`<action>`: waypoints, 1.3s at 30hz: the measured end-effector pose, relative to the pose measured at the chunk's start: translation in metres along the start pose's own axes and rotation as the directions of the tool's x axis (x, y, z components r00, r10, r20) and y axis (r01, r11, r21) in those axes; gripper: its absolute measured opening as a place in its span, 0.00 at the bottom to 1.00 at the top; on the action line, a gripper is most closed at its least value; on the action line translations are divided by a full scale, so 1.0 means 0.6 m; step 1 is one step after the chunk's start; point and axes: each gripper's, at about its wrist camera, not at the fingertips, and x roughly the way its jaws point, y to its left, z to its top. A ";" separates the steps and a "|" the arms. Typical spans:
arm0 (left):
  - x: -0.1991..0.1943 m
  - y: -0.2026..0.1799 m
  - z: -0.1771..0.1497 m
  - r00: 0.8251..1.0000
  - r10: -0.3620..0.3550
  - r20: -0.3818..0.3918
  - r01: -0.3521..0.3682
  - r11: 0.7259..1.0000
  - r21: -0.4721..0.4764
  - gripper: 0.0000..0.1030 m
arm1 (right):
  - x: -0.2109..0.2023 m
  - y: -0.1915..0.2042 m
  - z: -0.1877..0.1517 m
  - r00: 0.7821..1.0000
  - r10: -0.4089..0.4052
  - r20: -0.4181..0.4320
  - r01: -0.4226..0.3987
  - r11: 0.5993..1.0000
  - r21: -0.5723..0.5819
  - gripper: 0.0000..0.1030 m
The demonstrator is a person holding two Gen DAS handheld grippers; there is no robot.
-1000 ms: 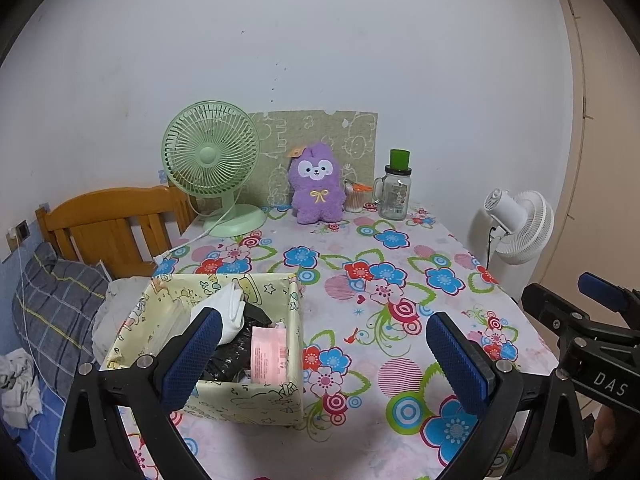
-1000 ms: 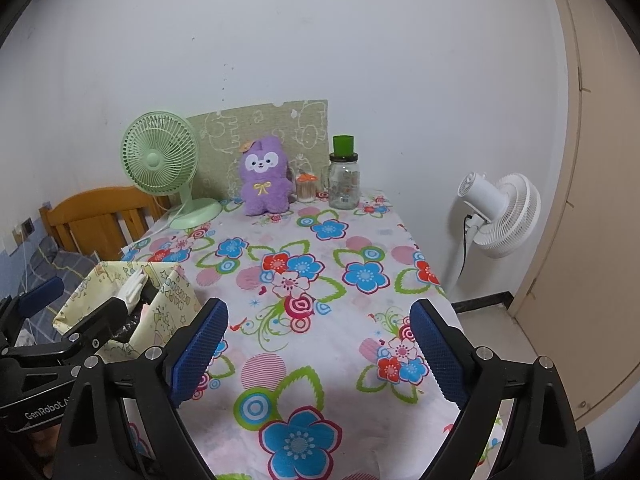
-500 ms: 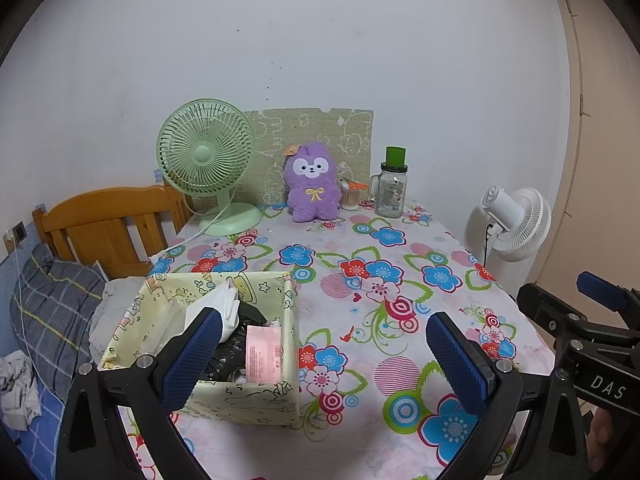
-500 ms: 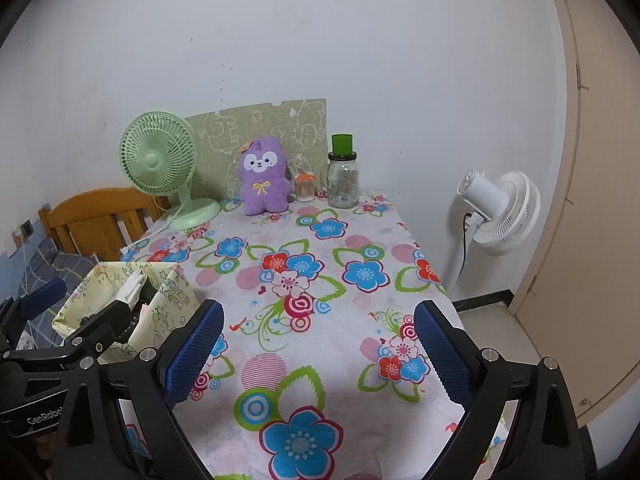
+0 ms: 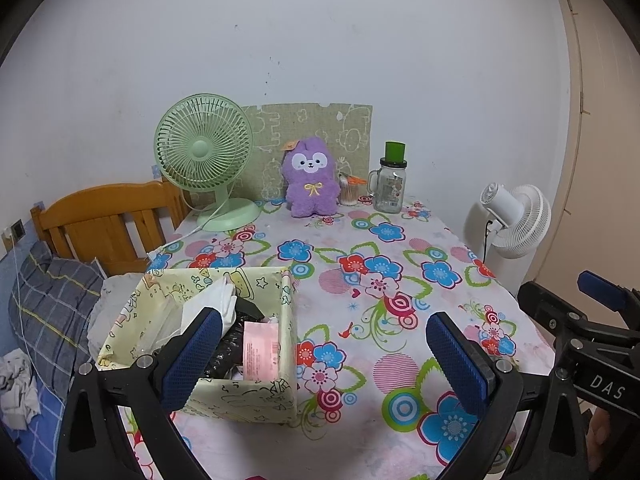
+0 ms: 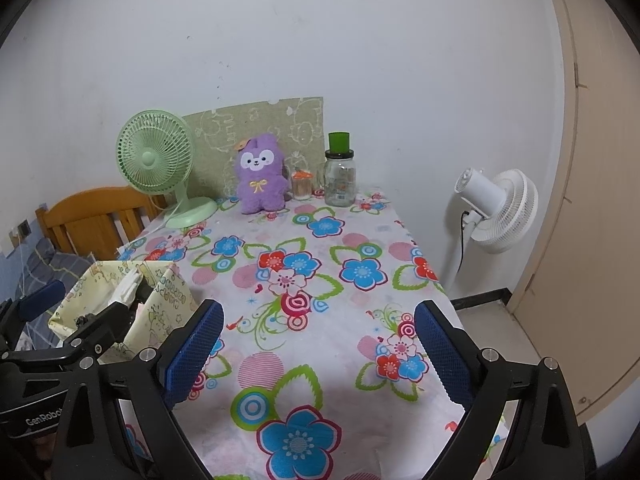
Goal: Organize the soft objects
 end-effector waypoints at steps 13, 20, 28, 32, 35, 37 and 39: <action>0.000 0.001 0.002 1.000 -0.005 0.001 0.005 1.000 -0.002 1.00 | -0.003 -0.002 0.002 1.000 -0.008 0.006 0.008 1.000 -0.005 0.95; -0.001 0.001 0.002 1.000 -0.004 0.002 0.004 1.000 -0.003 1.00 | -0.003 -0.002 0.002 1.000 -0.007 0.007 0.007 1.000 -0.005 0.95; -0.003 0.003 0.003 1.000 -0.003 0.006 0.003 1.000 -0.004 1.00 | -0.004 -0.001 0.003 1.000 -0.008 0.009 0.008 1.000 -0.007 0.95; -0.002 0.003 0.003 1.000 -0.003 0.005 0.003 1.000 -0.004 1.00 | -0.003 -0.001 0.003 1.000 -0.009 0.010 0.009 1.000 -0.008 0.95; -0.003 0.003 0.003 1.000 -0.003 0.005 0.003 1.000 -0.004 1.00 | -0.003 -0.001 0.003 1.000 -0.008 0.009 0.008 1.000 -0.008 0.95; -0.003 0.003 0.003 1.000 -0.003 0.005 0.003 1.000 -0.004 1.00 | -0.004 0.000 0.003 1.000 -0.008 0.009 0.008 1.000 -0.007 0.95; -0.003 0.004 0.004 1.000 -0.003 0.003 0.003 1.000 -0.004 1.00 | -0.003 0.001 0.004 1.000 -0.007 0.007 0.007 1.000 -0.007 0.95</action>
